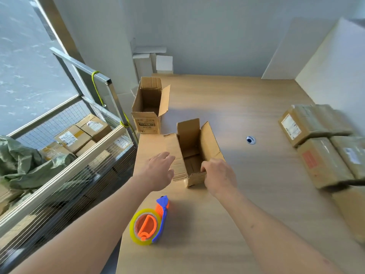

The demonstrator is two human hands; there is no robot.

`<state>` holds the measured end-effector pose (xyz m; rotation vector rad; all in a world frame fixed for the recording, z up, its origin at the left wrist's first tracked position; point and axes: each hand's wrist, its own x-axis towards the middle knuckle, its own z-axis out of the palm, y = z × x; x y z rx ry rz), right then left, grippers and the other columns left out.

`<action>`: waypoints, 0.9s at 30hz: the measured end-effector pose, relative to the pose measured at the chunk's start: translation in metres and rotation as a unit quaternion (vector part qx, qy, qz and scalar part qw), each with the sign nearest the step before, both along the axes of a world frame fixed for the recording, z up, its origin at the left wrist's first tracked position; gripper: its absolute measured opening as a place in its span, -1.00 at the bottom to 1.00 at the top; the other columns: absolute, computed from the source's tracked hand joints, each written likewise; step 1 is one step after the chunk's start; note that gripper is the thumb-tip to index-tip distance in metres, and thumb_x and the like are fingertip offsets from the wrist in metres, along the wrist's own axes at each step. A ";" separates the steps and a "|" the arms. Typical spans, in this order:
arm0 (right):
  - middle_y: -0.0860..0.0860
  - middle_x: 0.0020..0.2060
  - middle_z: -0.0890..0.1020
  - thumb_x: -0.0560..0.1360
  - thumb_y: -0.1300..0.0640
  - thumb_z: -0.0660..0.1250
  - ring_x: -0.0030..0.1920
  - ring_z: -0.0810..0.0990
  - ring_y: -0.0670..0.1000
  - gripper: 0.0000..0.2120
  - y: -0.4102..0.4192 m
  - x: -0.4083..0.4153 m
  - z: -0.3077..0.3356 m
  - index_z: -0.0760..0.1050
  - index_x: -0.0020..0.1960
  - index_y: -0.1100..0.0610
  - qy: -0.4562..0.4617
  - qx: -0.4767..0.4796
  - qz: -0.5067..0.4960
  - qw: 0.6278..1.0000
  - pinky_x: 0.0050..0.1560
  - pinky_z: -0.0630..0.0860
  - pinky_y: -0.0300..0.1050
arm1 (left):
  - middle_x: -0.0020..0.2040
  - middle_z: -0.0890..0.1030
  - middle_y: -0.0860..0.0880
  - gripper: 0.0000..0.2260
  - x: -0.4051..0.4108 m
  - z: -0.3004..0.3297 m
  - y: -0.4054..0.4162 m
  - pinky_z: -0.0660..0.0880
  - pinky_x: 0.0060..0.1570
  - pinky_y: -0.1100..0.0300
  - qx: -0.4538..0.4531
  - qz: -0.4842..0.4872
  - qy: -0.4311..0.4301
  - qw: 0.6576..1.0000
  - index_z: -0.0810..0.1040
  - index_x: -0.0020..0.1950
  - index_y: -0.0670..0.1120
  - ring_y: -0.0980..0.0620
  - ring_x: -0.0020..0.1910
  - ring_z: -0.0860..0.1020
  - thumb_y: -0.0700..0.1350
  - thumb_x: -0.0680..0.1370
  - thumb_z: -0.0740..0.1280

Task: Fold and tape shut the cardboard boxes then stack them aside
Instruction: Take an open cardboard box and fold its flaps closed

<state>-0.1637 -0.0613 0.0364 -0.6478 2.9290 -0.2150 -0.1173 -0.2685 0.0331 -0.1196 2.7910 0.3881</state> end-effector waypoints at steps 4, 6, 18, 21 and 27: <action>0.00 -0.03 0.59 0.58 0.33 0.27 0.02 0.54 0.09 -0.71 0.032 0.030 0.000 0.63 0.07 -0.02 -0.012 0.019 -0.058 0.998 -0.10 0.50 -0.09 | 0.64 0.18 -0.07 -0.49 0.021 -0.007 0.015 0.31 0.49 -0.05 -0.012 -0.034 -0.014 0.999 0.27 0.61 0.05 -0.13 0.58 0.24 -0.06 0.66 0.28; 0.00 -0.06 0.56 0.57 0.33 0.28 0.00 0.54 0.09 -0.72 0.048 0.037 0.001 0.62 0.06 -0.01 -0.022 0.031 -0.080 0.996 -0.18 0.43 -0.11 | 0.65 0.13 -0.08 -0.46 0.028 -0.006 0.024 0.29 0.49 -0.07 -0.011 -0.042 -0.017 0.999 0.25 0.61 0.07 -0.16 0.60 0.18 -0.09 0.64 0.28; 0.14 0.46 0.32 0.55 0.20 0.40 0.41 0.31 0.17 -0.84 0.115 0.020 0.000 0.61 0.13 0.09 -0.002 0.087 -0.085 0.993 0.40 0.37 -0.04 | 0.68 -0.06 -0.10 -0.13 0.008 -0.016 0.074 0.32 0.48 -0.11 0.033 -0.008 0.001 0.999 -0.10 0.68 0.10 -0.25 0.60 0.16 -0.03 0.53 0.39; 0.12 0.58 0.14 0.49 0.25 0.45 0.38 0.35 0.16 -0.79 0.121 0.017 -0.006 0.61 0.04 -0.01 -0.047 0.060 -0.097 0.992 0.23 0.51 -0.03 | 0.66 0.04 -0.01 -0.06 0.006 -0.027 0.087 0.40 0.40 -0.06 0.093 -0.006 0.018 0.995 -0.20 0.66 0.19 -0.21 0.49 0.35 -0.05 0.51 0.40; 0.03 0.65 -0.11 0.55 0.41 0.27 0.37 0.44 0.19 -0.46 0.127 0.010 -0.023 0.53 0.37 -0.11 -0.128 -0.034 -0.088 0.987 0.14 0.57 0.02 | 0.69 -0.02 0.03 0.00 0.014 -0.039 0.113 0.23 0.56 0.04 0.177 0.033 0.022 0.983 -0.30 0.66 0.11 -0.06 0.61 0.17 0.13 0.55 0.44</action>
